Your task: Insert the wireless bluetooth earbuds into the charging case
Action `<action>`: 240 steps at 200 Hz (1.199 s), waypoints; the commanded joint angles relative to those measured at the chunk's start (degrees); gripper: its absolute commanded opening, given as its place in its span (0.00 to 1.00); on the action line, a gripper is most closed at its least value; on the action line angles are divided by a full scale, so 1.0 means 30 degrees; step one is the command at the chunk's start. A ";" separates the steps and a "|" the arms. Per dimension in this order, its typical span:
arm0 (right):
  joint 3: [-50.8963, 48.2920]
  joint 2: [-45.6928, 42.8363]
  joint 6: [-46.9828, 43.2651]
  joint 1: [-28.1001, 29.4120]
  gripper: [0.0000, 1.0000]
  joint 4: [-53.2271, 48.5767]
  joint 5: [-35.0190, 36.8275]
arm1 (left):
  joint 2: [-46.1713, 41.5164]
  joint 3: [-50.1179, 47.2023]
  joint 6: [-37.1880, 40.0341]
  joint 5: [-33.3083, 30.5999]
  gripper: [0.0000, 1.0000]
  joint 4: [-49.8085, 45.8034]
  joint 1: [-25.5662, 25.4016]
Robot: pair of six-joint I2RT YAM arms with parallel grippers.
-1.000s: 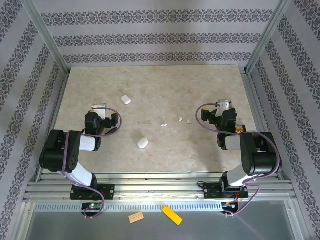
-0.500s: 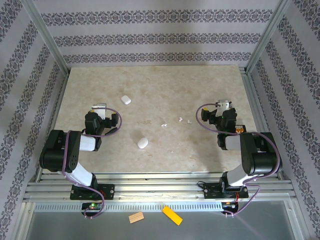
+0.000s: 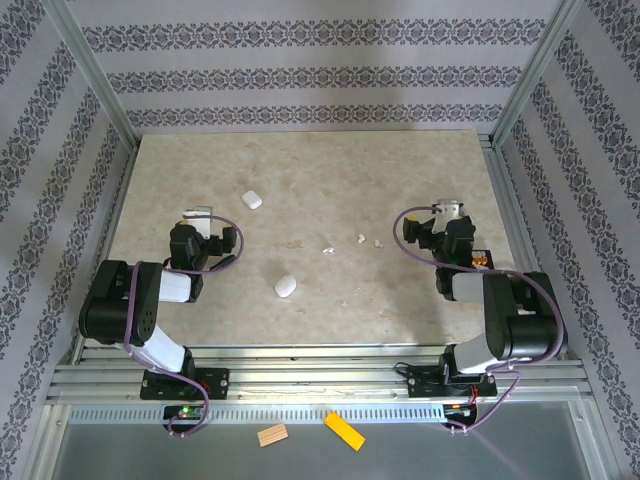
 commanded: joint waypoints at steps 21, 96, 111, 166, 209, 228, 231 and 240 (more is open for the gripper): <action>0.1586 -0.3755 -0.0123 0.0864 0.98 -0.4721 0.0610 | -0.3449 0.0680 0.0389 -0.2530 0.99 -0.3350 -0.0996; 0.6720 -0.6370 0.0457 0.6289 0.98 -1.6146 0.2697 | -0.8712 0.3551 -0.0845 -0.4266 0.99 -1.1938 -0.5211; 0.7789 -0.5821 0.0411 0.8467 0.98 -1.7663 0.3410 | -0.9623 0.3974 -0.2512 -0.3021 0.99 -1.3828 -0.5235; 1.0631 -0.1838 0.1001 1.5467 0.98 -1.9864 0.3322 | -1.1171 0.4308 -0.5374 -0.1965 0.99 -1.7862 -0.4943; 1.2312 0.2334 0.1850 1.7984 0.98 -1.9855 0.2144 | -1.0592 0.4006 -0.6468 -0.1328 0.99 -1.7963 -0.3813; 1.3534 0.3834 0.3031 1.8486 0.98 -2.0495 0.2131 | -1.0480 0.3767 -0.6649 -0.1231 0.99 -1.7893 -0.3600; 1.3667 0.4043 0.3237 1.8596 0.98 -2.0584 0.2150 | -1.0499 0.3708 -0.6677 -0.1247 0.99 -1.7886 -0.3552; 1.4222 0.4617 0.3786 1.8818 0.98 -2.0922 0.2207 | -1.0545 0.3536 -0.6689 -0.1266 0.99 -1.7797 -0.3533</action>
